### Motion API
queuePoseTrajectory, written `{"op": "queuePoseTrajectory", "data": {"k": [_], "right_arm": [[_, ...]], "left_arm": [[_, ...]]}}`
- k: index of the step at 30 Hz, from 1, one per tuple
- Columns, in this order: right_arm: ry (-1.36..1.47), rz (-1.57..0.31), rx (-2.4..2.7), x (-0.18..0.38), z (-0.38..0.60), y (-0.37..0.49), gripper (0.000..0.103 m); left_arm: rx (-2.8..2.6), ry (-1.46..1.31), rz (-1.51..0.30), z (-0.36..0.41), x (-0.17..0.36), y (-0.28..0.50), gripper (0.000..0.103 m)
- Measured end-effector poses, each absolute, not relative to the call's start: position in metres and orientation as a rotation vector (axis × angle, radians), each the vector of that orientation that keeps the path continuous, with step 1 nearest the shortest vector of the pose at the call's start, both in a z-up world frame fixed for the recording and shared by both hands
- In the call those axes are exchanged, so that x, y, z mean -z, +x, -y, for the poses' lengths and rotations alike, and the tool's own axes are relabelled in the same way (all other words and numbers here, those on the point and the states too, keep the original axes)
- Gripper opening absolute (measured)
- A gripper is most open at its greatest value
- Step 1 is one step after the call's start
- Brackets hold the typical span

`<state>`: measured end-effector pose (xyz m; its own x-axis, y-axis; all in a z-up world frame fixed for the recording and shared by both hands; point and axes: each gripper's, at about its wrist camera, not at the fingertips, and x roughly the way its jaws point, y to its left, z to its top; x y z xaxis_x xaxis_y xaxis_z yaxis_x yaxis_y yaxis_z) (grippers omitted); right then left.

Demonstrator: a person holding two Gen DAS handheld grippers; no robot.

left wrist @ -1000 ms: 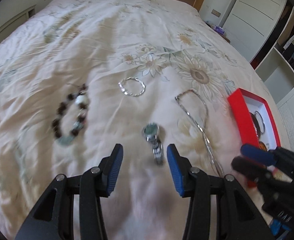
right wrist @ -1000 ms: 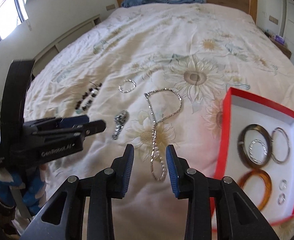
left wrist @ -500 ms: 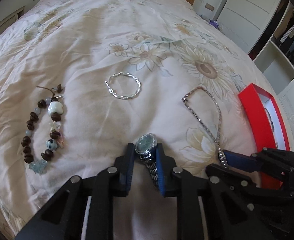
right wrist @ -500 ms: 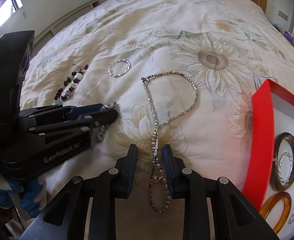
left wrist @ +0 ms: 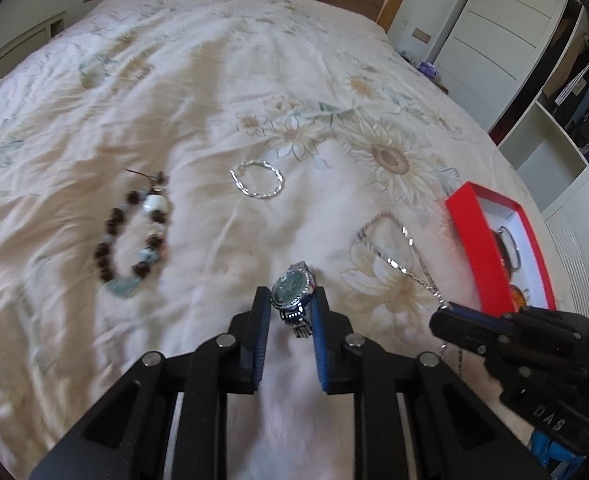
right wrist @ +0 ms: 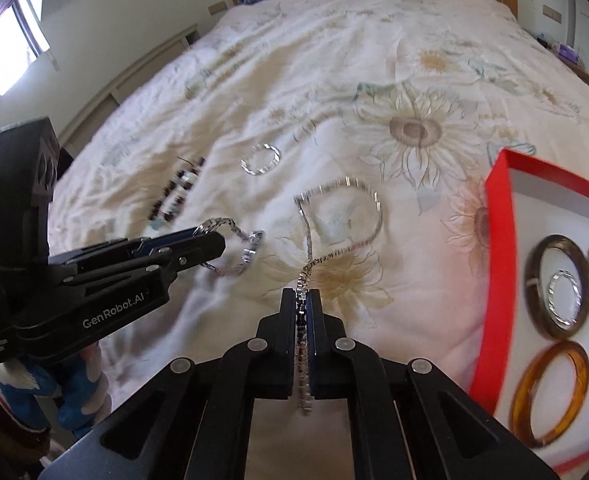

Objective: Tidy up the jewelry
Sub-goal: 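Grasp the silver watch with the left tool while the right tool grasps the silver chain necklace, then carry the watch and necklace over the red box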

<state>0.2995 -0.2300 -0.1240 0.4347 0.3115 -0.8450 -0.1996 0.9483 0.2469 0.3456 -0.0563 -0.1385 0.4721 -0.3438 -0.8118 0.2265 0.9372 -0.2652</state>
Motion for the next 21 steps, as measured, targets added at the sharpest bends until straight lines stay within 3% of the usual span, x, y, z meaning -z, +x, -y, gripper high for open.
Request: {"op": "queuePoseTrajectory", "data": {"k": [21], "right_arm": [[0.115, -0.809, -0.305, -0.027, 0.227, 0.147, 0.005]], "left_arm": [[0.372, -0.104, -0.789, 0.031, 0.001, 0.183, 0.018]]}}
